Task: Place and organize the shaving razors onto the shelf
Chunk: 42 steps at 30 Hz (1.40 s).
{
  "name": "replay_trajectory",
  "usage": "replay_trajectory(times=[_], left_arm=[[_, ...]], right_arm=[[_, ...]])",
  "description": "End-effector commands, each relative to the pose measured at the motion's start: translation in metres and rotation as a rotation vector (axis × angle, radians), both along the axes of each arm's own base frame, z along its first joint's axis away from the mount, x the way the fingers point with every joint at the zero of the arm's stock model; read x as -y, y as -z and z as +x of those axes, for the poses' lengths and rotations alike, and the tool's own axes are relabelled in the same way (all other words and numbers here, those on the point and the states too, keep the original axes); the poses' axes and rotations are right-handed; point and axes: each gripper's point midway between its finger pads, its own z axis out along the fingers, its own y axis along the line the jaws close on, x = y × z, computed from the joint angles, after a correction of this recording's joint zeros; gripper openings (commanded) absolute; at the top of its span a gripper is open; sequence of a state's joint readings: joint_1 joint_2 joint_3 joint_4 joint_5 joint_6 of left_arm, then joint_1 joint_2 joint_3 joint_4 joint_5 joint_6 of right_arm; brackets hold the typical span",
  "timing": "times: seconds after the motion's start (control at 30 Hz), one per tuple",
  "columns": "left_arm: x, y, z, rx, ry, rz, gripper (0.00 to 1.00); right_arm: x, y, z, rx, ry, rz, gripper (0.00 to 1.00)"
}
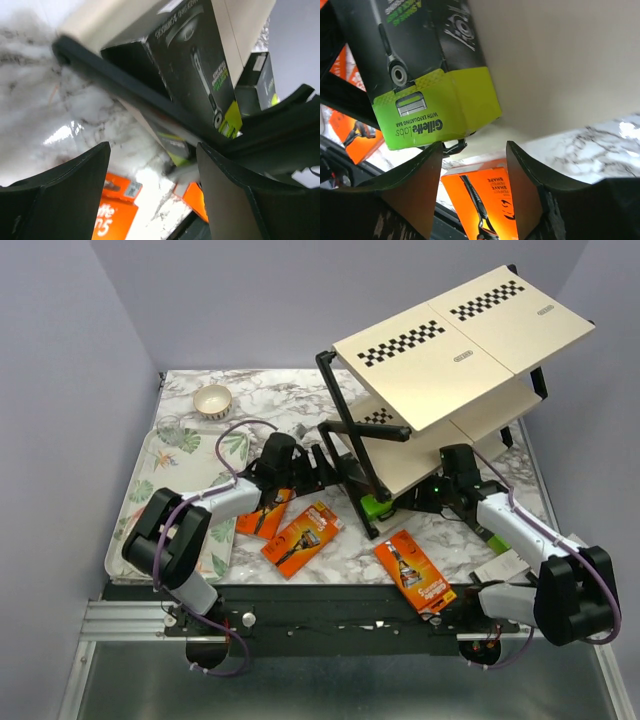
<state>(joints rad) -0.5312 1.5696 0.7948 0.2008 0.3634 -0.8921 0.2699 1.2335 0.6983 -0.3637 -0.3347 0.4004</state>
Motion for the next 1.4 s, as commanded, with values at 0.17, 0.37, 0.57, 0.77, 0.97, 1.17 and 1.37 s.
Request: replay_trajectory(times=[0.17,0.37,0.57,0.77,0.97,1.17,1.37], left_arm=[[-0.009,-0.014,0.008,0.061,0.034,0.077,0.76],[-0.072,0.006,0.017,0.041,-0.111,0.215,0.73],[-0.134,-0.011,0.047,0.077,-0.247,0.251,0.7],[-0.122,-0.035,0.044,0.186,-0.154,0.174,0.69],[-0.097,-0.063,0.062,0.315,-0.053,0.1,0.61],[-0.084,-0.078,0.09,0.335,-0.084,0.037,0.53],[-0.042,-0.116,0.093,0.428,0.033,-0.117,0.51]], right_arm=[[-0.037,-0.065,0.068,0.278,-0.104,0.131,0.61],[-0.057,-0.073,0.113,0.248,-0.084,0.193,0.61],[-0.077,-0.086,0.166,0.248,-0.045,0.255,0.6],[-0.116,-0.08,0.214,0.254,-0.079,0.258,0.61],[-0.15,-0.077,0.223,0.27,-0.108,0.259,0.68],[-0.137,-0.079,0.186,0.252,-0.116,0.257,0.79],[-0.132,-0.101,0.153,0.302,-0.217,0.27,0.81]])
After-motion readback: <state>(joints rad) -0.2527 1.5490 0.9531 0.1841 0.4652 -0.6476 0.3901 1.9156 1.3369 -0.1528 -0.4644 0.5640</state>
